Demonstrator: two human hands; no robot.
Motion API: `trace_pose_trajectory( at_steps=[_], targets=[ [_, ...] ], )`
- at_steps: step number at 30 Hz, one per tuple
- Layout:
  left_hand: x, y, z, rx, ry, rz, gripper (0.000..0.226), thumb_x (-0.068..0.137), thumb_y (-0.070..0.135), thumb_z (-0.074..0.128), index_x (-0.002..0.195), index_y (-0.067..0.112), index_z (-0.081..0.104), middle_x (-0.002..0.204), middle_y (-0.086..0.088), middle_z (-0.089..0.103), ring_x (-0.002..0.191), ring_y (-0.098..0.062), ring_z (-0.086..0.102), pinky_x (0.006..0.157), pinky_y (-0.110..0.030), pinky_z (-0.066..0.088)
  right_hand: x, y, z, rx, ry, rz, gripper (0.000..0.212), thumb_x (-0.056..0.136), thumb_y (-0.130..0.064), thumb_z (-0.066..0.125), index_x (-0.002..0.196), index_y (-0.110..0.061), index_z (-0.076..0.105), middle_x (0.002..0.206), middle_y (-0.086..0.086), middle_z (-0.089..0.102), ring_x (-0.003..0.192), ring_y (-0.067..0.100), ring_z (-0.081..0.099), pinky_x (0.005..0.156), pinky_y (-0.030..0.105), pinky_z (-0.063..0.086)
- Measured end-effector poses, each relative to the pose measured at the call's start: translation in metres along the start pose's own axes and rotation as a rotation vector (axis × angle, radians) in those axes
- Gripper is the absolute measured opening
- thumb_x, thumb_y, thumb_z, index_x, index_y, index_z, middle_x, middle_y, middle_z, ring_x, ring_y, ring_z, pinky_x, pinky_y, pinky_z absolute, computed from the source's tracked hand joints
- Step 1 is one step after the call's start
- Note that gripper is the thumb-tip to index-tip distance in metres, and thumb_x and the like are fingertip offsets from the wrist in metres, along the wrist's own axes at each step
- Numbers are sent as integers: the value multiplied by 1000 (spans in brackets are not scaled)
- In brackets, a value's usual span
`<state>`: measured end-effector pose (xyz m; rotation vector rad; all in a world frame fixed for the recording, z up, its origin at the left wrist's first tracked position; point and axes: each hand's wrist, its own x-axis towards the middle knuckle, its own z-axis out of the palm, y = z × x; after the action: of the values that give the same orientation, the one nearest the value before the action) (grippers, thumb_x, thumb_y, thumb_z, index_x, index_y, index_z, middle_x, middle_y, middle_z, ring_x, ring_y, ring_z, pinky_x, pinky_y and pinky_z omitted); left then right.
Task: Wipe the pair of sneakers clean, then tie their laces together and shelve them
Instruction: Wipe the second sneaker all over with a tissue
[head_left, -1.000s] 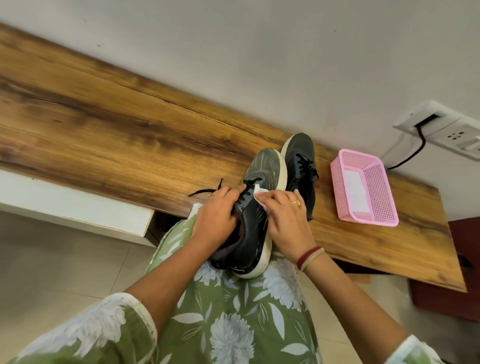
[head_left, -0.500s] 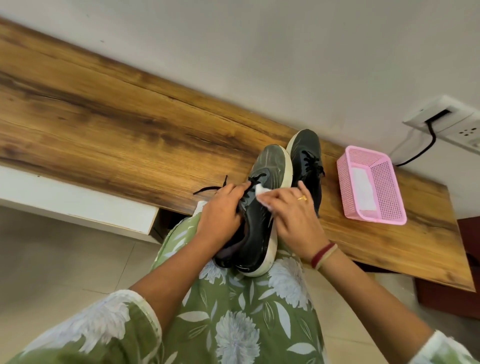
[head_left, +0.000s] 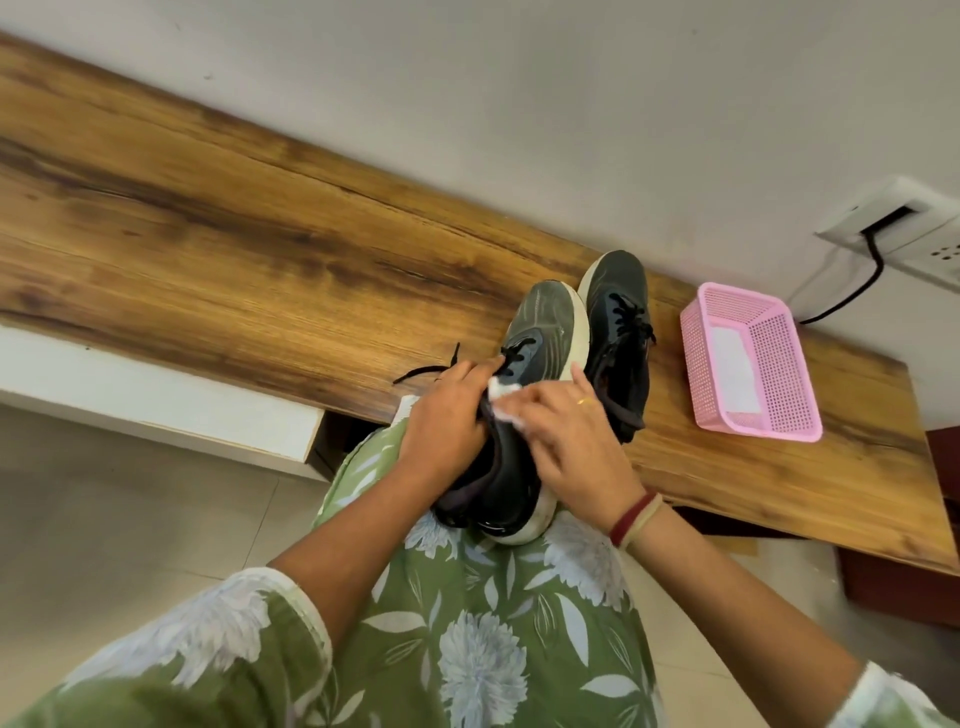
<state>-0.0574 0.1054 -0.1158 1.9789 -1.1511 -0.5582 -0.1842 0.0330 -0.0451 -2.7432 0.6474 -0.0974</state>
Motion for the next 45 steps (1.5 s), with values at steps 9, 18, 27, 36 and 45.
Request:
trace_pose_trajectory(
  at_steps=[9,18,27,36,45],
  targets=[
    [0,-1,1,10,7,19,48,87,10,58,135,15,52,118,-5,59,101,-26,59,77,-40,50,-4,4,2,254,22,57,37,89,-16,39,114,-12,65,104,0,59,102,14,52,115,40,21],
    [-1,-2,2,60,37,-19,48,91,15,57,138,23,49,120,2,58,109,-20,55,83,-29,26,-37,6,12,335,107,66,36,89,-14,38,113,-10,65,105,-1,60,103,8,51,113,27,25],
    [0,1,-2,-14,10,-22,47,89,32,51,135,24,52,124,3,60,113,-19,56,94,-40,39,34,56,-2,160,338,331,32,91,-4,47,118,-10,63,113,5,57,108,16,45,92,8,25],
    [-2,2,-2,-65,-3,-51,52,89,13,61,136,30,50,128,0,62,109,-22,60,92,-37,48,13,39,7,34,216,264,37,85,-2,47,118,-8,64,106,5,59,102,20,46,102,39,36],
    [-2,4,-4,-72,-16,-32,52,87,9,62,135,27,52,128,-1,62,112,-20,59,94,-34,46,19,27,17,22,250,387,35,86,0,51,118,-7,63,111,8,58,104,28,48,98,45,41]
  ],
)
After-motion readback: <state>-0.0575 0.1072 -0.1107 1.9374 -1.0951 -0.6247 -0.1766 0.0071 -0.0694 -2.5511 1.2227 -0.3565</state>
